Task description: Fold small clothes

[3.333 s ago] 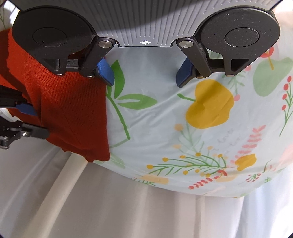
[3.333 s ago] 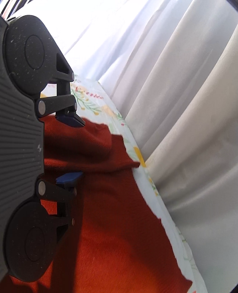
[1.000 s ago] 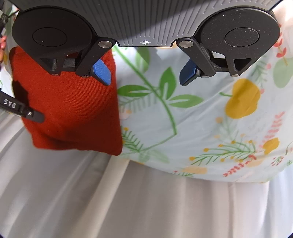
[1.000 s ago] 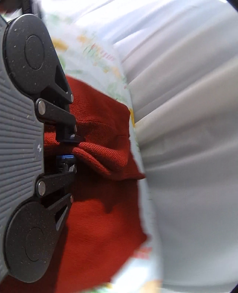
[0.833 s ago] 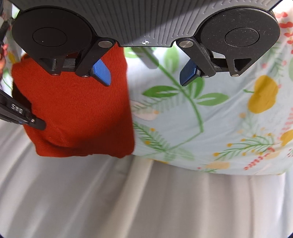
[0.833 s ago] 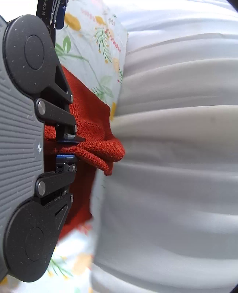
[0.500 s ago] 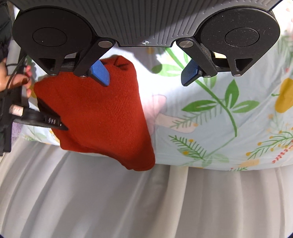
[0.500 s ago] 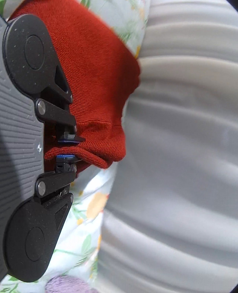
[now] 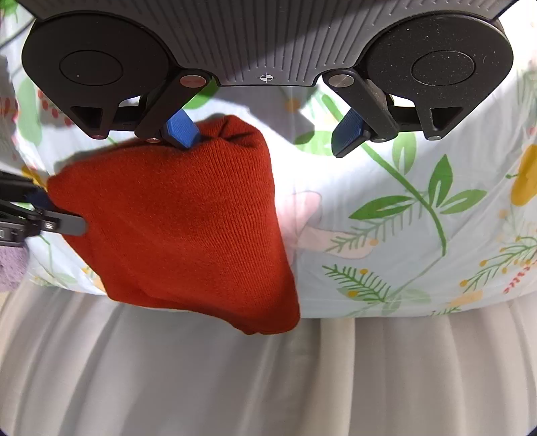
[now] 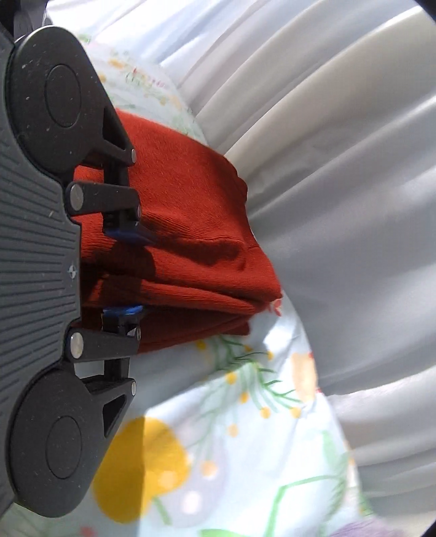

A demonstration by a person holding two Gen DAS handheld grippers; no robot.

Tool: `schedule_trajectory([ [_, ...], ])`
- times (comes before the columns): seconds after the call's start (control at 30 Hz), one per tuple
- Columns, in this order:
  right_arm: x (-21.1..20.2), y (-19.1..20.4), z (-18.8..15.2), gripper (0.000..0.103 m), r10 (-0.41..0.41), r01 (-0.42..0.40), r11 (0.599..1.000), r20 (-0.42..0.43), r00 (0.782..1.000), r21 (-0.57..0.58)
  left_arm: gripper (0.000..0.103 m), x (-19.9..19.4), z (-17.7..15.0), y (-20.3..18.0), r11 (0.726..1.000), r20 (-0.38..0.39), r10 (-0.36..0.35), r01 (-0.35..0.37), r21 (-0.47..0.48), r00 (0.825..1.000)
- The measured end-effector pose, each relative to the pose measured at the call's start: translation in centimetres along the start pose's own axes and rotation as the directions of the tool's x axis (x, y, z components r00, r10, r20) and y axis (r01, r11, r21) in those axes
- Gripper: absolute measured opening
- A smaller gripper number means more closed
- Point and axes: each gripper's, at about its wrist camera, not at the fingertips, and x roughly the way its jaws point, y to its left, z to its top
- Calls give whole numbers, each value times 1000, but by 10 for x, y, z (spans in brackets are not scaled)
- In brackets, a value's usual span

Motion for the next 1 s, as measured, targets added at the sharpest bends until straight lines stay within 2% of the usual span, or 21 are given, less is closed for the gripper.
schedule_trajectory([
  [0.13,-7,-5,-1,38,104,-104,991,3,995,82,89,5,3,-2,999,-6,27,-27,-39,1000],
  [0.23,0,-4,-5,39,83,-80,994,-28,996,68,89,6,4,-2,997,-5,41,-41,-62,999],
  [0.3,3,5,-6,30,61,-60,998,-30,998,27,89,4,6,0,996,-5,38,-39,-75,999],
  [0.33,4,11,-6,21,28,-28,1000,-34,999,-14,89,3,7,2,996,-2,50,-50,-78,999],
  [0.37,5,18,-5,19,-5,3,999,-36,999,-51,89,2,8,4,994,4,70,-69,-83,998],
  [0.4,4,19,-3,19,9,-10,999,-32,999,-37,90,0,10,8,992,12,86,-85,-93,996],
  [0.47,0,2,2,17,158,-153,979,-25,987,134,91,-2,12,16,989,16,92,-90,-115,996],
  [0.5,-1,-12,3,17,244,-237,941,-1,970,241,92,-3,12,20,989,14,83,-81,-124,996],
  [0.53,-2,-23,3,17,288,-281,910,22,957,305,92,-2,11,22,989,7,71,-70,-127,997],
  [0.57,-2,-26,4,16,244,-238,926,16,970,292,92,-2,10,22,989,-1,72,-71,-127,997],
  [0.6,-2,-21,4,16,147,-143,966,-4,989,215,92,-2,8,23,989,-5,79,-79,-127,997],
  [0.63,-1,-12,2,16,57,-54,991,-25,998,119,92,-3,6,24,988,-7,80,-80,-131,997],
  [0.67,1,-7,0,16,29,-27,998,-38,999,63,92,-4,5,26,987,-11,73,-74,-140,997],
  [0.73,-1,-3,0,16,42,-41,998,-37,998,43,92,-6,4,30,985,-25,53,-56,-162,998],
  [0.8,-7,-5,4,22,23,-22,999,-20,1000,50,92,-10,5,30,987,-32,41,-45,-155,999],
  [0.83,-13,-6,6,30,7,-7,999,0,1000,52,92,-13,5,30,989,-30,43,-47,-144,999],
  [0.9,-22,-7,10,32,-24,22,999,43,999,36,91,-20,5,29,991,-35,44,-48,-126,998],
  [1.0,-25,-6,24,40,11,-14,1000,84,996,26,91,-31,5,32,992,-30,25,-29,-123,999],
])
